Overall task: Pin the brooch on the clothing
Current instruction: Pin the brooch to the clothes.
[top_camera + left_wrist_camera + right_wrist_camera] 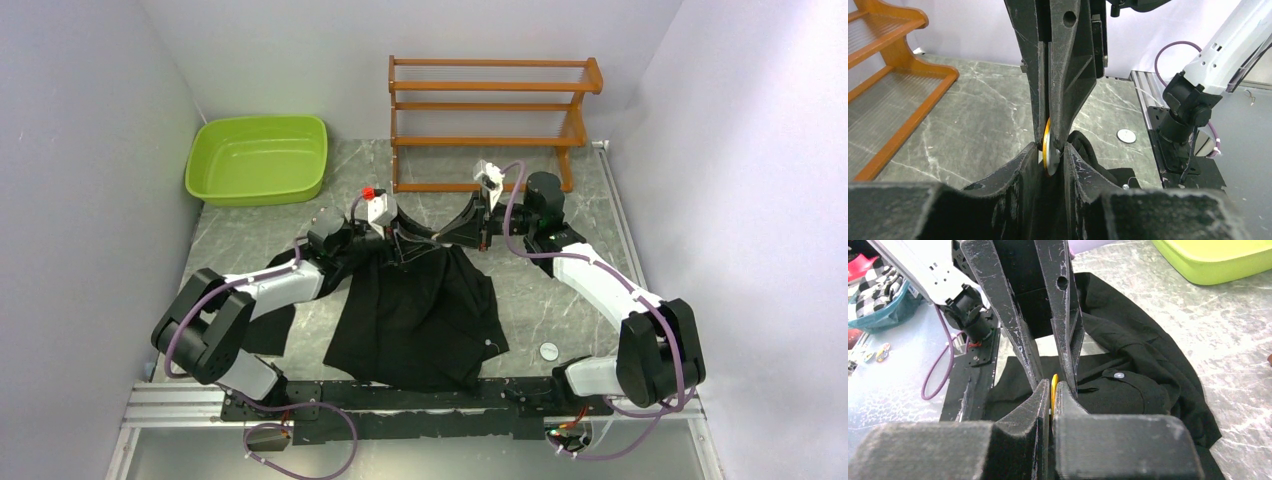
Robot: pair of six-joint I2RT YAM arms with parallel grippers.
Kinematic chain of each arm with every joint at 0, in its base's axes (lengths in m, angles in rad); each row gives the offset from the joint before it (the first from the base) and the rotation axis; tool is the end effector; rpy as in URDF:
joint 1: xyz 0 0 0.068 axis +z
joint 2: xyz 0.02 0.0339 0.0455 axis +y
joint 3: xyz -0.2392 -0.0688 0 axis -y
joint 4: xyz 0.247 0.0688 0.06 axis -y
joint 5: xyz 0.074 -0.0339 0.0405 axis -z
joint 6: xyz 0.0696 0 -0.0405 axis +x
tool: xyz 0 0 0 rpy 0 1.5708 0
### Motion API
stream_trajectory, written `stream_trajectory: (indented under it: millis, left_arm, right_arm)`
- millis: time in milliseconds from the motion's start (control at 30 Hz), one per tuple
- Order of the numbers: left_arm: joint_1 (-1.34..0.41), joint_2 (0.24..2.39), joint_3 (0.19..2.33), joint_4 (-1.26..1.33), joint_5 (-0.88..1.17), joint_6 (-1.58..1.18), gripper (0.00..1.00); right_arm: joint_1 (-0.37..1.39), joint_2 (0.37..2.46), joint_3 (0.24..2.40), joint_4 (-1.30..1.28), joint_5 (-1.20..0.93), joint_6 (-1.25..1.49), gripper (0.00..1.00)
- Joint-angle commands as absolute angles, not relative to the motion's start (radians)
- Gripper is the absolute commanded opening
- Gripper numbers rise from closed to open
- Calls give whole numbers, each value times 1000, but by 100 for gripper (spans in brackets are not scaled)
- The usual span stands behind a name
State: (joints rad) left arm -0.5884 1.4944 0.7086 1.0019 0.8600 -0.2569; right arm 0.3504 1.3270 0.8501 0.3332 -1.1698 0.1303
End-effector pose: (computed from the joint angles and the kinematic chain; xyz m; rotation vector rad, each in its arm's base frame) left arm 0.2497 -0.2300 0.2453 0.9855 1.2088 -1.2577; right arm 0.2686 0.1664 0.2711 -1.0686 1.4638 1.3353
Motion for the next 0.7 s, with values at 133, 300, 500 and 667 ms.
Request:
stream_trajectory:
  millis: [133,300,500,667]
  left_arm:
    - [-586,1440,738,872,878,-173,10]
    - [-585,1440,748,867,884,-180,3]
    - [-585,1467,738,960,855,-258,3]
    - [-586,1466,709,1041,798,-313,3]
  right_arm:
    - [356,1309,898,359,-1188,115,0]
    - [356,1315,898,380,-1188,135,0]
    - [357,1330,912,392,-1174,166,15]
    - [356,1304,892,403,-1091,183,72]
